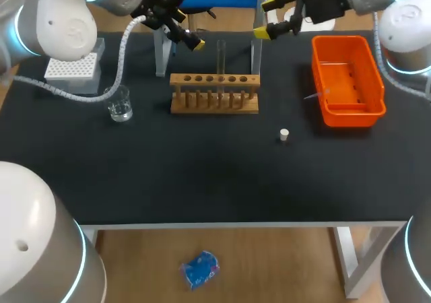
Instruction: Invert the test tube, pick up the pipette, mount the tip to pipette, aspirate from beaker and dispense into the tube, eject the tip, return the pipette, and cap with the stopper.
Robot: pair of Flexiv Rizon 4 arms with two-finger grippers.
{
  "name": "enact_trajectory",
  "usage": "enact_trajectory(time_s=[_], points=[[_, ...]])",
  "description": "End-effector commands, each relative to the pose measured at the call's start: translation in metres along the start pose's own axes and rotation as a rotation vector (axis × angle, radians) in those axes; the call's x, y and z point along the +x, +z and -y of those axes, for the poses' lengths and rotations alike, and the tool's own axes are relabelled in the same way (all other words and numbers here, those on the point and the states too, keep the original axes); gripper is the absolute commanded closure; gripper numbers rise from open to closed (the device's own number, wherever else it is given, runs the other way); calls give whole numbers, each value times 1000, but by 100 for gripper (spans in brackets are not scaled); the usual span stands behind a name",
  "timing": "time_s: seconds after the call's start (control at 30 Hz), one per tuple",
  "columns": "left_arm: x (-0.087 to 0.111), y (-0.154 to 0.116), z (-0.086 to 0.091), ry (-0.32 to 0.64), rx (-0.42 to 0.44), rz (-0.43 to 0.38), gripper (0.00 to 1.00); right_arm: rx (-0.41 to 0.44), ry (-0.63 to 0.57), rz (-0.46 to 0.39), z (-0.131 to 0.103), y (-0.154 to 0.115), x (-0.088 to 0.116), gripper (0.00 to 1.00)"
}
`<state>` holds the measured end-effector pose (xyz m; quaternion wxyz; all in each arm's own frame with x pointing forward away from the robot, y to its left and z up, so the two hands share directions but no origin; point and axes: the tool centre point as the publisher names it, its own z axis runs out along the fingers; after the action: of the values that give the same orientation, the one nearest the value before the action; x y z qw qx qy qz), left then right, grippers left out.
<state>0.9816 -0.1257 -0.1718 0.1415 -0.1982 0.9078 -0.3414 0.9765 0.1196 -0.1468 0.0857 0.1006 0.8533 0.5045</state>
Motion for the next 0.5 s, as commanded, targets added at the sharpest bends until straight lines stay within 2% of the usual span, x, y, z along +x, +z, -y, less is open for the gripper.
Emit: enact_trajectory(time_s=[0.03, 0.43, 0.47, 0.5], points=[[-5, -1, 0, 1, -2, -89, 0, -8, -2, 1, 3, -13, 5, 0], [-5, -1, 0, 1, -2, -89, 0, -8, -2, 1, 3, -13, 5, 0], [-4, 1, -1, 26, -6, -108, 0, -8, -2, 1, 3, -13, 5, 0], [-5, 3, -2, 10, 13, -96, 0, -8, -2, 1, 3, -13, 5, 0]])
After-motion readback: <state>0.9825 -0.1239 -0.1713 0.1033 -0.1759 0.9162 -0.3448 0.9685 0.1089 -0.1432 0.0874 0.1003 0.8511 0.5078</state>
